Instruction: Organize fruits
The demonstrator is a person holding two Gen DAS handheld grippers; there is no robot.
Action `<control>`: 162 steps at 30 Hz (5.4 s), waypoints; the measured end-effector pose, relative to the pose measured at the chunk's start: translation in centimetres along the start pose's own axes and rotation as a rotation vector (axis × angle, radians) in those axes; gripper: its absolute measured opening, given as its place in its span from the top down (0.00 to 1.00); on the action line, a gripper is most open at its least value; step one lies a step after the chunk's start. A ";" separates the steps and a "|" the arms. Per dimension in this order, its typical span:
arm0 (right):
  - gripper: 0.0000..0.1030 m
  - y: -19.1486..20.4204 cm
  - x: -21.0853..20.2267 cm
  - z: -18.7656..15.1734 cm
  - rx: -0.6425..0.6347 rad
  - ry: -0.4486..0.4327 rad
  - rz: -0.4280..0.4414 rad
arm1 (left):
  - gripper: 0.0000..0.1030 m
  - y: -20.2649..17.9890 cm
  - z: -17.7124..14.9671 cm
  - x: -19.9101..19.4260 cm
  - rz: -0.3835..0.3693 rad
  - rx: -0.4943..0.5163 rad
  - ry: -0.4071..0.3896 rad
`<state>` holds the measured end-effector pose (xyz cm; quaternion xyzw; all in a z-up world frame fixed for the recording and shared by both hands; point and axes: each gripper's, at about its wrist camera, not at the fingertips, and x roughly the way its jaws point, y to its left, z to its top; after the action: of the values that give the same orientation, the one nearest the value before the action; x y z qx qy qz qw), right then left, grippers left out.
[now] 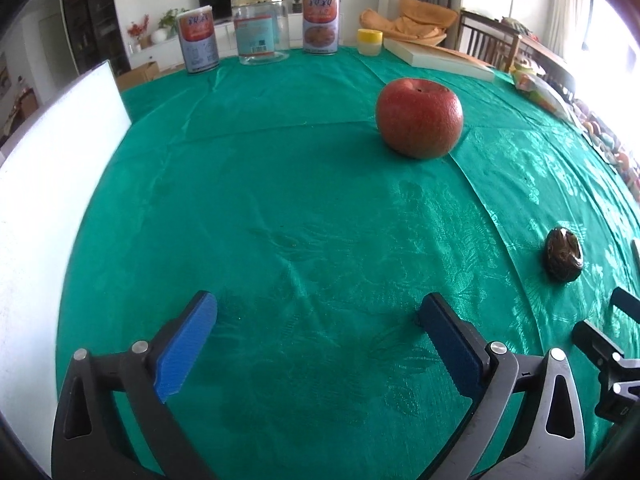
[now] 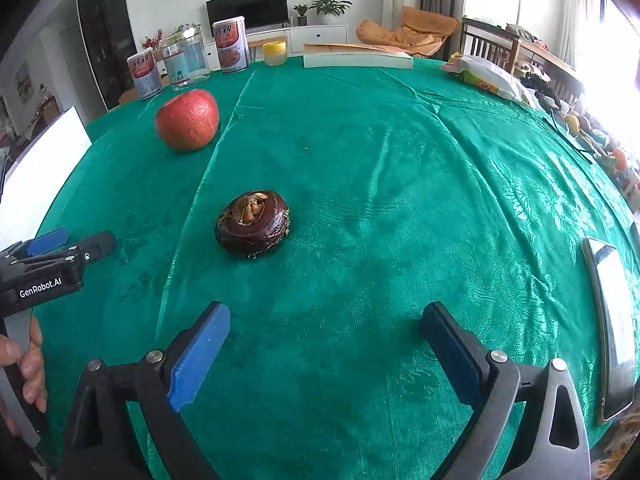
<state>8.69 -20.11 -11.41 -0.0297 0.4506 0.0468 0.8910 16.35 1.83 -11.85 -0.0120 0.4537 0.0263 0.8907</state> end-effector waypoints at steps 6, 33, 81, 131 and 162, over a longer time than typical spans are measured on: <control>0.00 -0.1 0.2 0.0 0.003 0.011 0.002 | 0.00 0.0 0.1 0.0 -0.001 0.000 0.001; 0.00 0.0 0.2 0.0 0.002 0.012 0.000 | 0.01 0.0 0.1 0.0 -0.001 -0.001 0.000; 0.02 1.8 -1.0 2.0 -0.018 -0.049 0.168 | 0.33 1.2 -0.4 -4.5 -0.117 0.036 0.045; 0.00 36.7 -20.7 13.2 -0.587 -0.142 0.619 | 0.01 25.8 -3.2 -30.6 0.563 -0.314 -0.338; 0.00 39.0 -18.1 4.4 -0.532 0.092 0.541 | 0.01 28.7 -7.8 -27.9 0.492 -0.448 -0.109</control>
<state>-2.77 18.06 5.31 -0.1419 0.4537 0.3945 0.7864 -7.95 29.15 6.24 -0.0964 0.3778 0.3401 0.8557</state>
